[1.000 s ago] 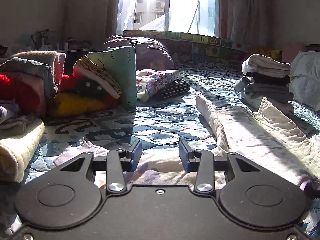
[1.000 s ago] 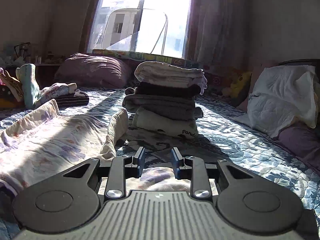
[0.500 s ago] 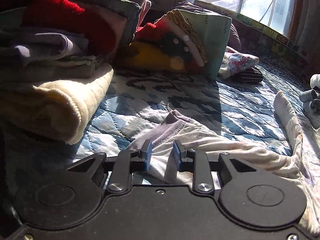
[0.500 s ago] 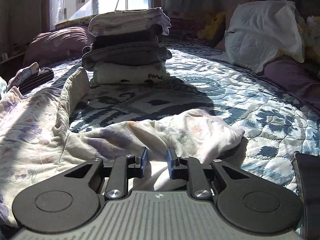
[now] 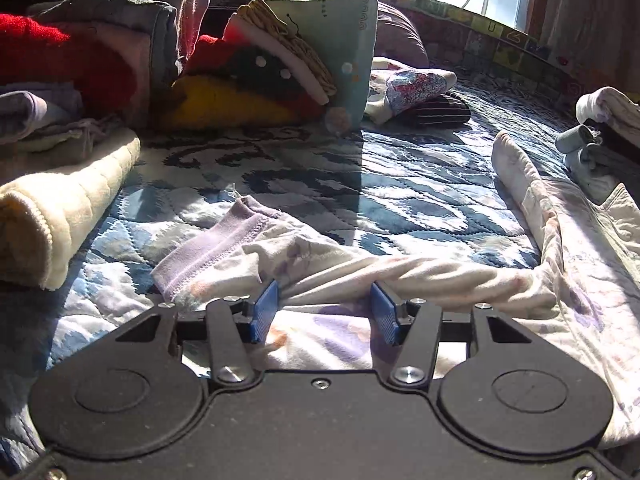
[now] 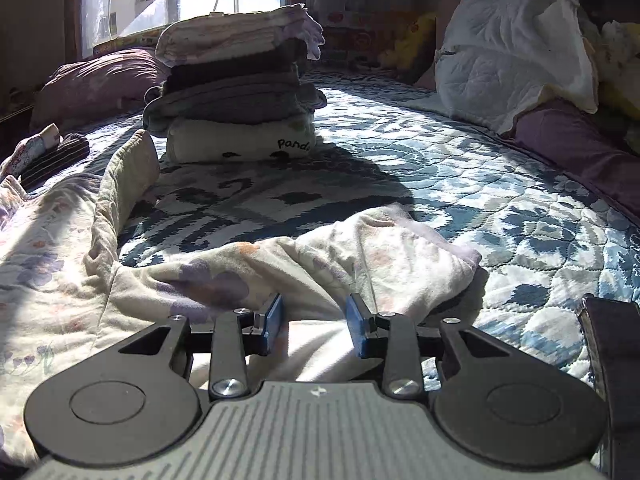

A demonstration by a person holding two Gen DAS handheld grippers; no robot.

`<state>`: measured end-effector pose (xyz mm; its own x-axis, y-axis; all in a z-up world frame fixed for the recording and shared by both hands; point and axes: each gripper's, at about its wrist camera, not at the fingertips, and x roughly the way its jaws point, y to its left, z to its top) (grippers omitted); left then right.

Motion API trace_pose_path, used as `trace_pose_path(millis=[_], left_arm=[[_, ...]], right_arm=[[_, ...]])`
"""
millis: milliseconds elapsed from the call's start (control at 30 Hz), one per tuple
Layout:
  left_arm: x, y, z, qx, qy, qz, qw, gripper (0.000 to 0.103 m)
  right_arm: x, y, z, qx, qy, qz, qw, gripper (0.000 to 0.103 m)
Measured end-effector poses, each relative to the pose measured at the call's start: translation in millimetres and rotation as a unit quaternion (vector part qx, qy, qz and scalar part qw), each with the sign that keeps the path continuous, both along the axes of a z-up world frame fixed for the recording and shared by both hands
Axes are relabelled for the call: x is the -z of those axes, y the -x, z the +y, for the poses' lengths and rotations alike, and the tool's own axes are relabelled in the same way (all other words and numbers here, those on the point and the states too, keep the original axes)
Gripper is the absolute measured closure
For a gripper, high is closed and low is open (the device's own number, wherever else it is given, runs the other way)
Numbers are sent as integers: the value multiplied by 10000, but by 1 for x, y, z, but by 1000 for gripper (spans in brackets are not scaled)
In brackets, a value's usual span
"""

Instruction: Fold clothes

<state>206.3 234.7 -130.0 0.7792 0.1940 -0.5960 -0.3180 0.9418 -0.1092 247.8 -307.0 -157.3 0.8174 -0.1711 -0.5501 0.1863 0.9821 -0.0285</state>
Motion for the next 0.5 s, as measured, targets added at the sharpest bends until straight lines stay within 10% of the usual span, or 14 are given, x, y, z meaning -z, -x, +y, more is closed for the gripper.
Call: trace_pose_path(millis=[267, 500], left_arm=[[-30, -19, -29, 241, -144, -714, 9971, 55], [-44, -67, -95, 1853, 132, -930, 9782, 55]], right_arm=[[-32, -9, 36, -801, 155, -737, 9939, 69], [-47, -34, 120, -3092, 157, -676, 9485, 76]])
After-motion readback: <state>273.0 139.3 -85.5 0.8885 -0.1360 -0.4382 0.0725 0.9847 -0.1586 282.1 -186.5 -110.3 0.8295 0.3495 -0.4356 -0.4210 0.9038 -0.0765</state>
